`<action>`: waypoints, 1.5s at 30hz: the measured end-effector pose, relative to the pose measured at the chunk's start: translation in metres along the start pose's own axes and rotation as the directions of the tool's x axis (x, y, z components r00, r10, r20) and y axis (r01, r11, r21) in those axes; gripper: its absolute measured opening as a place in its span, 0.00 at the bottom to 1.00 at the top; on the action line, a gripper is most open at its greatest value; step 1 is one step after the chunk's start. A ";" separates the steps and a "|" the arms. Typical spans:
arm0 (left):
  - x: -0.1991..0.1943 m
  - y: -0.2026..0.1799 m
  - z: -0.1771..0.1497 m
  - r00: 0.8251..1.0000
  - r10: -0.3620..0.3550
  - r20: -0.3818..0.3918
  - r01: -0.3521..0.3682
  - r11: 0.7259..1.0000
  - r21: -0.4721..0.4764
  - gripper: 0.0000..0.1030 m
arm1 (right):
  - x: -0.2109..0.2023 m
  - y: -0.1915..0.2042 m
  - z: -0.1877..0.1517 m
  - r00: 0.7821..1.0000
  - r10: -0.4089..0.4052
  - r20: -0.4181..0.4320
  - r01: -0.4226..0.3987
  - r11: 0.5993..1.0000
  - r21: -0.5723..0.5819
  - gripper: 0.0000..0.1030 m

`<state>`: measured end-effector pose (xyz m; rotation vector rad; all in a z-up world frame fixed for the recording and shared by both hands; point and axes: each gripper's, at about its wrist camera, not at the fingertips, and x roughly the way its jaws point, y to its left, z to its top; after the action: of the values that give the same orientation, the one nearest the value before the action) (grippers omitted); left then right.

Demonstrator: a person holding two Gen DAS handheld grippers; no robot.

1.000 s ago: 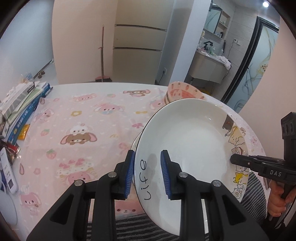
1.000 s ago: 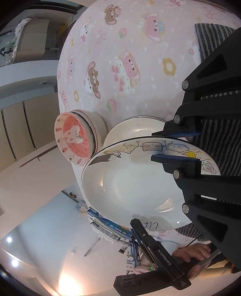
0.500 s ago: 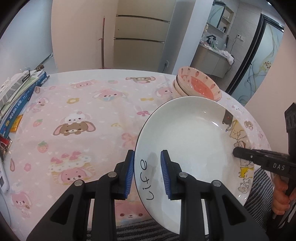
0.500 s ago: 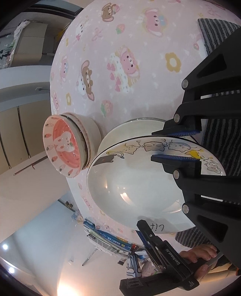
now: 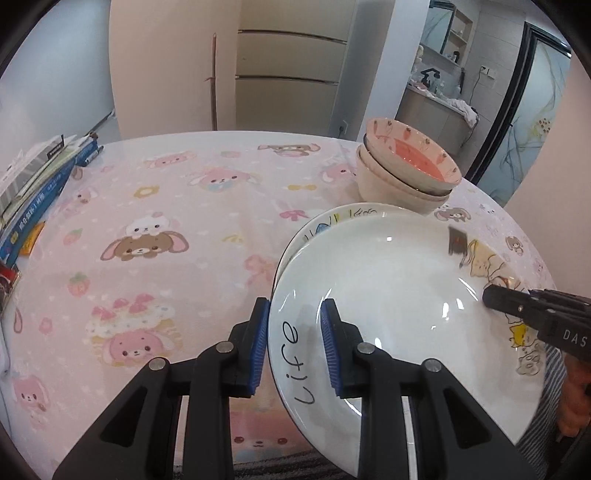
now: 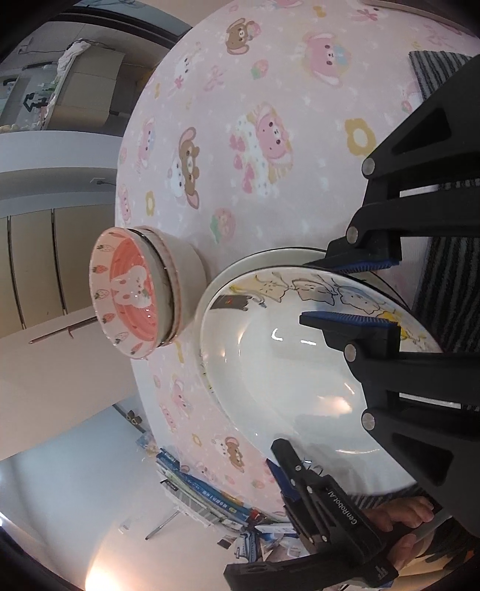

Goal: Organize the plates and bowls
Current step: 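Lower the held 'Life' plate onto the plate stack with both grippers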

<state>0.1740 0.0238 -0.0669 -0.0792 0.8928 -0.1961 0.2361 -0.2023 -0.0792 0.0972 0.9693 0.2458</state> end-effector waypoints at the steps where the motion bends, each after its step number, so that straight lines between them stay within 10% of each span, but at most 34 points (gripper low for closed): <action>1: -0.001 -0.001 -0.001 1.000 0.007 0.006 -0.007 1.000 0.009 0.24 | 0.001 0.000 0.000 1.000 -0.005 -0.001 0.005 1.000 -0.001 0.22; 45: -0.012 -0.022 -0.020 0.993 0.121 -0.018 -0.118 0.988 0.098 0.23 | -0.004 0.011 -0.014 0.991 -0.130 0.040 0.134 0.982 -0.133 0.27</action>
<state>0.1477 0.0051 -0.0672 0.0673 0.9072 -0.1284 0.2202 -0.1931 -0.0819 -0.0877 0.9216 0.1867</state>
